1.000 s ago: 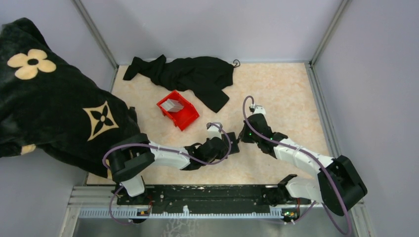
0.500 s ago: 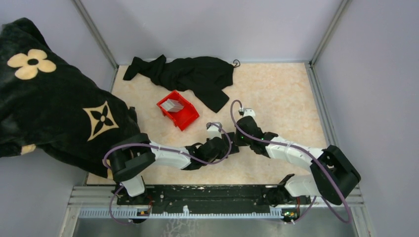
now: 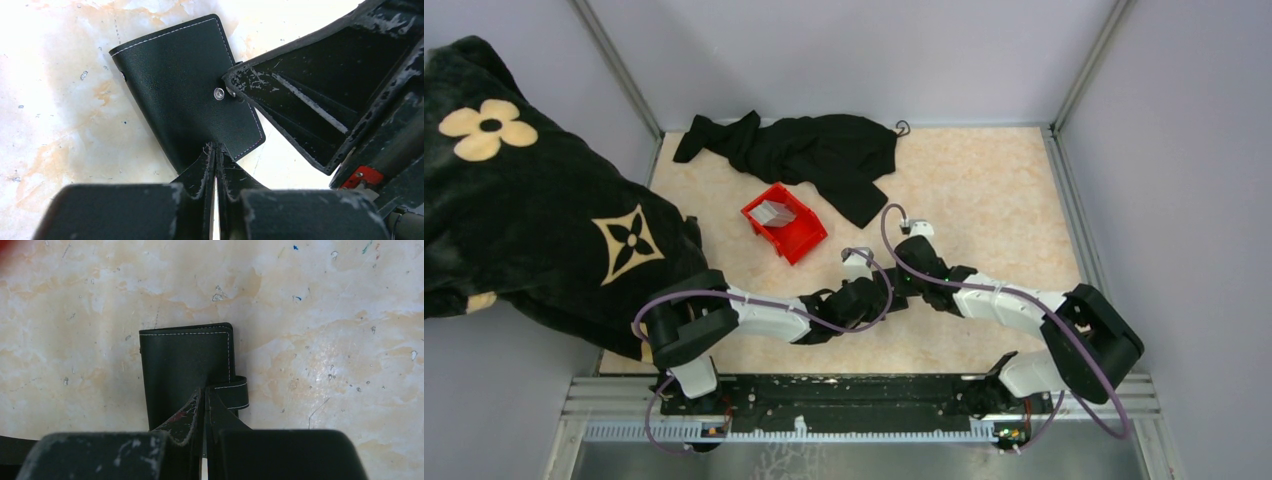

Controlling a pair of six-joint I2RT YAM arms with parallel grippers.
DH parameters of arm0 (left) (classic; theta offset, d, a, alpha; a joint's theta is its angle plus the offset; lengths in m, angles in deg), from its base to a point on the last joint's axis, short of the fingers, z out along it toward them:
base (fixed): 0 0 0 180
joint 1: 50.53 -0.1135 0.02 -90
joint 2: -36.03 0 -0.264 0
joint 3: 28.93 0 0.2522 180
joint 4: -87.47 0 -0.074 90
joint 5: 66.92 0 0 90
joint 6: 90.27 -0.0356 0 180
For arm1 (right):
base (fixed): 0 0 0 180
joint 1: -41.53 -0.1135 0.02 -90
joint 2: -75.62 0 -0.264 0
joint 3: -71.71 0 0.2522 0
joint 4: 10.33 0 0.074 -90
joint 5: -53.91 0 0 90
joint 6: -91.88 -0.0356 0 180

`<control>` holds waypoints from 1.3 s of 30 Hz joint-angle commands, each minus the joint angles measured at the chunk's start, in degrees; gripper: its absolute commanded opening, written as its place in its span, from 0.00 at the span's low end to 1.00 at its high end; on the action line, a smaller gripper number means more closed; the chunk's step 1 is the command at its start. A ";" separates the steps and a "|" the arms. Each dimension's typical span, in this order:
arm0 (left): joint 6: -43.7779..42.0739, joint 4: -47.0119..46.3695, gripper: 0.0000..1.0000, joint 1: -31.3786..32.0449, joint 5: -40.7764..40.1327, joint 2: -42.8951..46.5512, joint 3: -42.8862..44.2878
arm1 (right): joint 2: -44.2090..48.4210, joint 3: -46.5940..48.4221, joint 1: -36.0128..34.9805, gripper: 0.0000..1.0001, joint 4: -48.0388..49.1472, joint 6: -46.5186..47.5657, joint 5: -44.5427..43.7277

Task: Put the credit cards into the card holder
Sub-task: Close the card holder at the center of the board.

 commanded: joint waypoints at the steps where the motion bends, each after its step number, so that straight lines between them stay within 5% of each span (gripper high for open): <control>1: 0.06 1.88 0.08 0.24 -0.45 -1.67 0.98 | -1.41 2.28 -1.35 0.00 1.77 0.37 -1.52; 39: 0.28 1.92 0.07 0.29 -0.36 -2.09 1.29 | -3.29 -0.77 -4.40 0.00 2.78 -1.43 -4.28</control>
